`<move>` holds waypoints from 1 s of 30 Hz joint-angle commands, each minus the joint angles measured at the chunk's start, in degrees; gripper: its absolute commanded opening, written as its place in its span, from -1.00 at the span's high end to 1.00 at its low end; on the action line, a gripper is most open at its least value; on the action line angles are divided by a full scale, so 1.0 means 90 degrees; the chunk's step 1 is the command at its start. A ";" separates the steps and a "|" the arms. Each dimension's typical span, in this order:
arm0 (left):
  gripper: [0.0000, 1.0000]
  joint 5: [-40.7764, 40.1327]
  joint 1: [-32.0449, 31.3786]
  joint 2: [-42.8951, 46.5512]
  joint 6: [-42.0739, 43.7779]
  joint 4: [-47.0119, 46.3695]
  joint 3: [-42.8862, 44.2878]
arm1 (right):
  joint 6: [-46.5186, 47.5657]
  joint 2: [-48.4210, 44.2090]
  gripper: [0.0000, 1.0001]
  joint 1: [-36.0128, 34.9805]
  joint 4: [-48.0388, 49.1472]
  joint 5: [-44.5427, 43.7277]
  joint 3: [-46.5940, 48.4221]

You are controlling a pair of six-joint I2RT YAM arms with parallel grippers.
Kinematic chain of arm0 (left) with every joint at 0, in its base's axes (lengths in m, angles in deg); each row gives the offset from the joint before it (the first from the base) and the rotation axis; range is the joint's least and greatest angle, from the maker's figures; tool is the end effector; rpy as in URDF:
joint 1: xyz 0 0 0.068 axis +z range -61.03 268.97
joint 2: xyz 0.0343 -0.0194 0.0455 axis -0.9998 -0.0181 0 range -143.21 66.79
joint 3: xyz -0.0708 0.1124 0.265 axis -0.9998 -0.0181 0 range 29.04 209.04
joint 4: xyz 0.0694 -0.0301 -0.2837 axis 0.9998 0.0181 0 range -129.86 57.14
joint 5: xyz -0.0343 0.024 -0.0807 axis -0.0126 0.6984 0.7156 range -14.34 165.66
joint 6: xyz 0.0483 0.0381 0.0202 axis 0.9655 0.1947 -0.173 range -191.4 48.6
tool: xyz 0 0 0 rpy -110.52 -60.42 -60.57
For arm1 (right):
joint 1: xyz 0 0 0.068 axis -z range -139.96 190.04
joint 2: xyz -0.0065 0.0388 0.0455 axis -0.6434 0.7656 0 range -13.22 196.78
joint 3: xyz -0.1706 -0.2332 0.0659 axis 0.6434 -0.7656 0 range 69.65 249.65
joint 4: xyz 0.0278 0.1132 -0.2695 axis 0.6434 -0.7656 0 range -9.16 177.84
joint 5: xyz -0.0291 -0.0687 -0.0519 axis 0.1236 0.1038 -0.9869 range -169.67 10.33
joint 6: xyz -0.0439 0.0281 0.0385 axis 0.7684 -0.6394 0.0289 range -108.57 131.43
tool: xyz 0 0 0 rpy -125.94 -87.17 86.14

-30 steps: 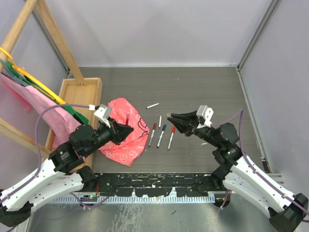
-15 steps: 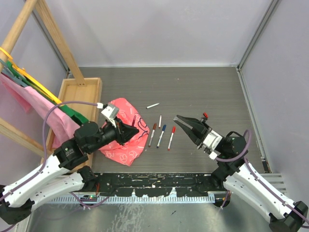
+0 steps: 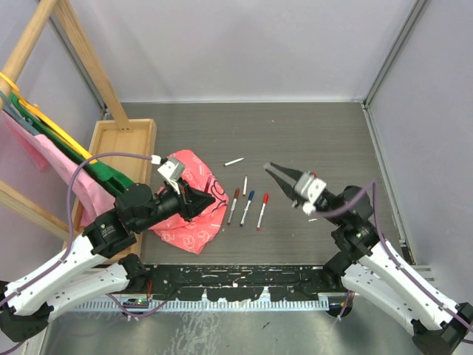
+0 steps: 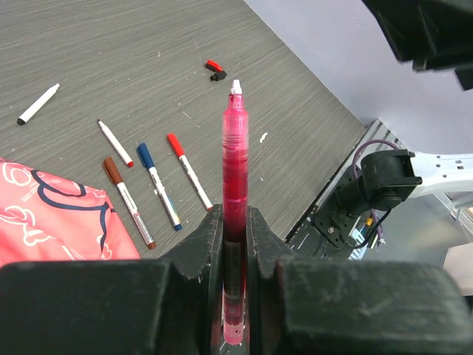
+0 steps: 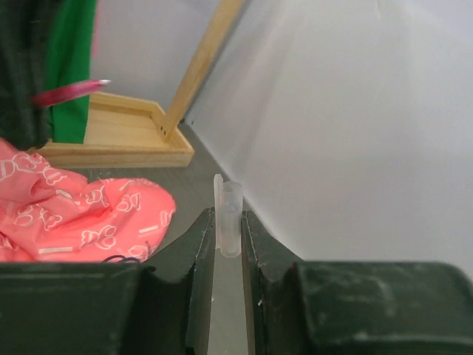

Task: Insert the pens into the pen caps
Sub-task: Pick up the pen cap from the center of the board, then place the pen cap at the center of the board.

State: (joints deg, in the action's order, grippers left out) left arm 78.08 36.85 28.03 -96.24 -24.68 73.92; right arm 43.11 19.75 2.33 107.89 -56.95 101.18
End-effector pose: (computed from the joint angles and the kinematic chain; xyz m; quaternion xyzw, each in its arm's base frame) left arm 0.1146 -0.1505 0.3639 0.1926 0.7359 -0.4163 0.4980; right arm 0.1249 0.1213 0.3617 -0.4572 0.3792 0.1568 0.7890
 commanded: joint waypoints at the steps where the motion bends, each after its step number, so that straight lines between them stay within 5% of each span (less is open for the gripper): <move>1: 1.00 -0.0029 0.0014 0.0060 0.0072 -0.0342 0.0243 | -0.2215 0.0744 1.00 0.0006 -0.2177 -0.2336 0.1579; 6: 1.00 -0.0063 0.0019 0.0013 0.0050 -0.0282 0.0271 | -0.3407 0.2113 1.00 0.0033 -0.4776 -0.3576 0.2949; 10: 1.00 -0.0081 0.0012 0.0009 0.0046 -0.0237 0.0289 | -0.3921 0.2927 1.00 0.0323 -0.5838 -0.3266 0.3174; 18: 1.00 -0.0207 0.0016 0.0010 -0.0059 -0.0106 0.0305 | -0.4366 0.4091 1.00 0.1266 -0.6485 -0.1923 0.2897; 30: 1.00 -0.0263 0.0018 -0.0004 -0.0143 -0.0016 0.0283 | -0.4903 0.5082 0.91 0.1272 -0.6476 -0.2276 0.2454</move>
State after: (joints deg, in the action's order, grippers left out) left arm 76.37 36.85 27.70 -97.31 -23.29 73.92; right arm 0.93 64.71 13.91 48.83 -77.08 123.96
